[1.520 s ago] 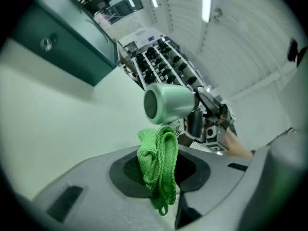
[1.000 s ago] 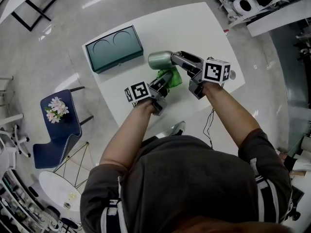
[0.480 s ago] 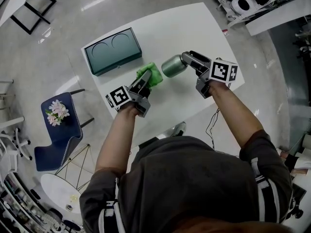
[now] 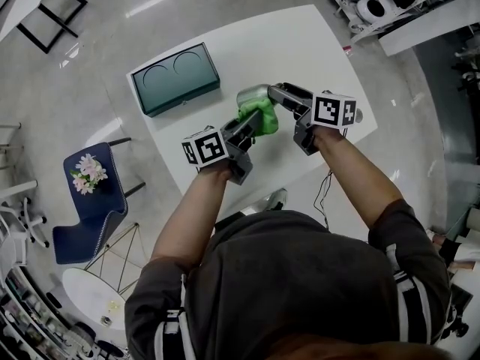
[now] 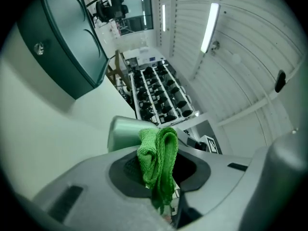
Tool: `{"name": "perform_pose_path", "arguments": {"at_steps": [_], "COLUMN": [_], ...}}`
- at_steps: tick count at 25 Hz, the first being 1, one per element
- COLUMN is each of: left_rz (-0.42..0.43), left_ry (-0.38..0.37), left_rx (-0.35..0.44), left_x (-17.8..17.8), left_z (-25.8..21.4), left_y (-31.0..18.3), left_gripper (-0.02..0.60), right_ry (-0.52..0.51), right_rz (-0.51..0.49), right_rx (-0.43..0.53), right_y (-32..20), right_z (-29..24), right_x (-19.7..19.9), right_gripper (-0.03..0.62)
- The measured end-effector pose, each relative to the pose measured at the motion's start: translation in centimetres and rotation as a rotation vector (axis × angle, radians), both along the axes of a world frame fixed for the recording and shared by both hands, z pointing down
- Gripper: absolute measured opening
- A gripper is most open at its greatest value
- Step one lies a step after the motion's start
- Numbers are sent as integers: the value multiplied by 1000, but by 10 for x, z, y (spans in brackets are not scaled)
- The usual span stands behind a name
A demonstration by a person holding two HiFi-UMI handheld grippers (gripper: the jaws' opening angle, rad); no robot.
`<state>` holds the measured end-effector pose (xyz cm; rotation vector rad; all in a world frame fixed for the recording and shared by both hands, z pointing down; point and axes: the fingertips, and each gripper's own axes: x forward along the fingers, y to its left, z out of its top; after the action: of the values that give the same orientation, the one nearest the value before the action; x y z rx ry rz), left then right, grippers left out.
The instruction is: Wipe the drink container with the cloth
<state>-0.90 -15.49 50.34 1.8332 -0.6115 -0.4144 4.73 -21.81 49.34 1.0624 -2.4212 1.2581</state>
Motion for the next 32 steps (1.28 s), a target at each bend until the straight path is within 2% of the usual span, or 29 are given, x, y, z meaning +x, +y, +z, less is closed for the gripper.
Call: {"name": "perform_pose_path", "arguments": {"at_steps": [5, 8, 10, 13, 15, 17, 23, 29, 32], "left_rz": [-64, -96, -98, -70, -45, -22, 70, 181, 283], "left_ry": [-80, -133, -149, -139, -132, -131, -177, -232, -251], "left_rx": [-54, -103, -121, -112, -96, -83, -30, 26, 51], "left_x": [-33, -52, -62, -65, -61, -57, -45, -44, -22], "left_z": [33, 54, 63, 61, 56, 53, 50, 47, 46], "left_y": [-3, -5, -2, 1, 1, 1, -2, -23, -29], "left_gripper": [81, 81, 81, 81, 81, 81, 81, 81, 81], "right_ry": [-7, 40, 141, 377, 485, 505, 458, 554, 560], "right_rz": [-7, -51, -165, -472, -660, -755, -889, -1233, -1283], "right_rx": [8, 29, 97, 260, 332, 351, 388, 499, 538], "right_y": [-1, -2, 3, 19, 31, 40, 60, 85, 87], "right_z": [-4, -2, 2, 9, 17, 24, 37, 43, 41], "right_x": [11, 14, 7, -13, -25, -33, -44, -56, -56], "right_gripper": [249, 249, 249, 249, 249, 250, 250, 253, 253]}}
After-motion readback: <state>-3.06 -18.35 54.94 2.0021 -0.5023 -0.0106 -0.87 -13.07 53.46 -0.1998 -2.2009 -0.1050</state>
